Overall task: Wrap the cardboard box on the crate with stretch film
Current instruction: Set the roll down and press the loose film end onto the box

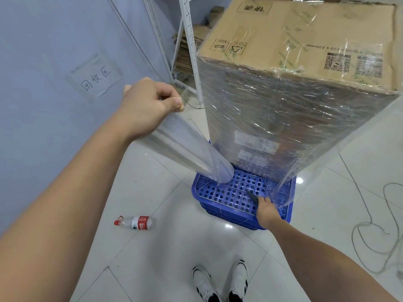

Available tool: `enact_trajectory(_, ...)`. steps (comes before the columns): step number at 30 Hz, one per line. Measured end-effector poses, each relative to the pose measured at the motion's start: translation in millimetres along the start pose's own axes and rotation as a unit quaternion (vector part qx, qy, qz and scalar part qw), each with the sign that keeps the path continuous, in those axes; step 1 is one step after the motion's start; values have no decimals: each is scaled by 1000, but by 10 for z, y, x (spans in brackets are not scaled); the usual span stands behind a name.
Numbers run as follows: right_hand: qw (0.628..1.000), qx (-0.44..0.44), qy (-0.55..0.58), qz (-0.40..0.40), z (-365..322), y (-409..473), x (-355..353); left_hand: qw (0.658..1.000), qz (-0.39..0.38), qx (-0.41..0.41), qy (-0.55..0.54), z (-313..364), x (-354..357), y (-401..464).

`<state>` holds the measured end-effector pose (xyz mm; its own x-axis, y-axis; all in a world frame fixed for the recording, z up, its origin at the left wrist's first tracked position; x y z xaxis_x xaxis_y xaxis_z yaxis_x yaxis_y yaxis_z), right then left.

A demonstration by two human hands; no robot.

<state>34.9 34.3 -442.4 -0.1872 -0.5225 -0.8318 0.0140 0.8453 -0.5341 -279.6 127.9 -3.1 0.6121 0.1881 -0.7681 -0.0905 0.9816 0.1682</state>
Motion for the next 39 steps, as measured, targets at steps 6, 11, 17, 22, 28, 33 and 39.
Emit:
enact_trajectory(6,999,38,-9,9,165,136,96,1000,-9,2,21,103,128,129)
enact_trajectory(11,998,29,9,48,237,46,90,999,8,6,52,226,185,201)
enact_trajectory(17,992,-8,107,71,117,-311,-187,995,8,19,97,317,261,234)
enact_trajectory(22,980,-99,154,82,-174,-845,-695,988,12,42,151,508,341,153)
enact_trajectory(28,934,-227,230,151,-872,-1371,-1931,976,-18,65,208,808,449,-17)
enact_trajectory(33,893,-259,304,205,-1476,-1570,-2812,973,-13,73,220,972,464,-199)
enact_trajectory(39,862,-228,411,188,-1763,-1568,-2882,980,-80,105,147,1014,436,-358)
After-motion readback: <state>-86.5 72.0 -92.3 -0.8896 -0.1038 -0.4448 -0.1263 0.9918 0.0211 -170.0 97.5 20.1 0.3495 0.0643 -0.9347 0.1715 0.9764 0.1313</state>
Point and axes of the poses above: each hand's wrist, its own y-axis towards the middle knuckle, its own x-axis out of the palm, z = x × y, the point moved 8 cm from there along y, towards the middle knuckle, and after that the axes turned 10 degrees about z, right-handed, at the moved point
